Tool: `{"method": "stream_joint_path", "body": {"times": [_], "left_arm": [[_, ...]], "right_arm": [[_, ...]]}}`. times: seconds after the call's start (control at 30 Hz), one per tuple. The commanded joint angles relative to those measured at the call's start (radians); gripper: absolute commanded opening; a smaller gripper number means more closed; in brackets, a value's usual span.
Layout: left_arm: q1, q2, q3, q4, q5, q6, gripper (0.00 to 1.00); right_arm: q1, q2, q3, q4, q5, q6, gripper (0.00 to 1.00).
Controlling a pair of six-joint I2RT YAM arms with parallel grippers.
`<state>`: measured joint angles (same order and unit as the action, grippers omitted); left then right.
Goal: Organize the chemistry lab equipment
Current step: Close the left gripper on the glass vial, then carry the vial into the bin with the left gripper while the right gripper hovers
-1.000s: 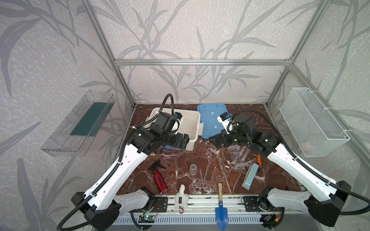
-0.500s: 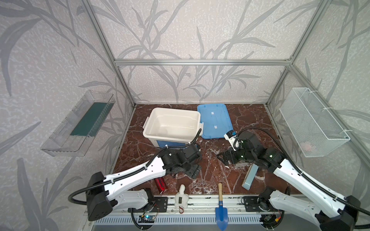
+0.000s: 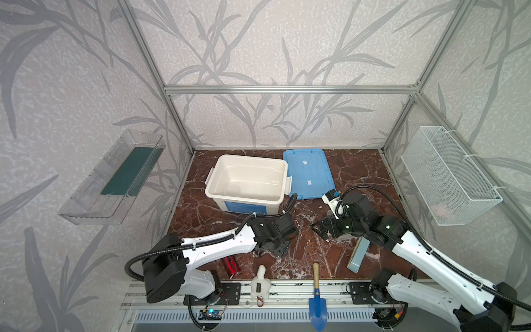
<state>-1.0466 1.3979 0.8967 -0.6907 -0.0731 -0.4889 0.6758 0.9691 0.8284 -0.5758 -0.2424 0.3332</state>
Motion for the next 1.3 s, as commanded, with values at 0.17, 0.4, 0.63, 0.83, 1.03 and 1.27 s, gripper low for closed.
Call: {"method": "stream_joint_path", "body": {"times": [0.17, 0.4, 0.63, 0.83, 1.03, 1.27], "left_arm": [[-0.006, 0.058, -0.025, 0.069, -0.074, -0.068, 0.65], [-0.007, 0.124, -0.043, 0.109, -0.081, -0.070, 0.64], [-0.007, 0.130, -0.024, 0.082, -0.124, -0.077, 0.55], [-0.007, 0.076, 0.014, 0.003, -0.120, -0.091, 0.43], [-0.007, -0.111, 0.101, -0.161, -0.141, -0.110, 0.31], [0.063, -0.216, 0.378, -0.367, -0.180, -0.048, 0.26]], "right_arm": [[-0.001, -0.005, 0.005, 0.022, -0.011, 0.004, 0.98], [0.000, 0.005, -0.009, 0.030, -0.016, 0.004, 0.97], [-0.001, 0.001, -0.015, 0.025, 0.001, 0.005, 0.97], [0.000, 0.002, -0.014, 0.022, -0.001, 0.003, 0.96], [-0.001, 0.008, 0.013, 0.028, 0.008, 0.003, 0.96], [0.002, 0.074, 0.110, 0.088, -0.030, 0.010, 0.95]]}}
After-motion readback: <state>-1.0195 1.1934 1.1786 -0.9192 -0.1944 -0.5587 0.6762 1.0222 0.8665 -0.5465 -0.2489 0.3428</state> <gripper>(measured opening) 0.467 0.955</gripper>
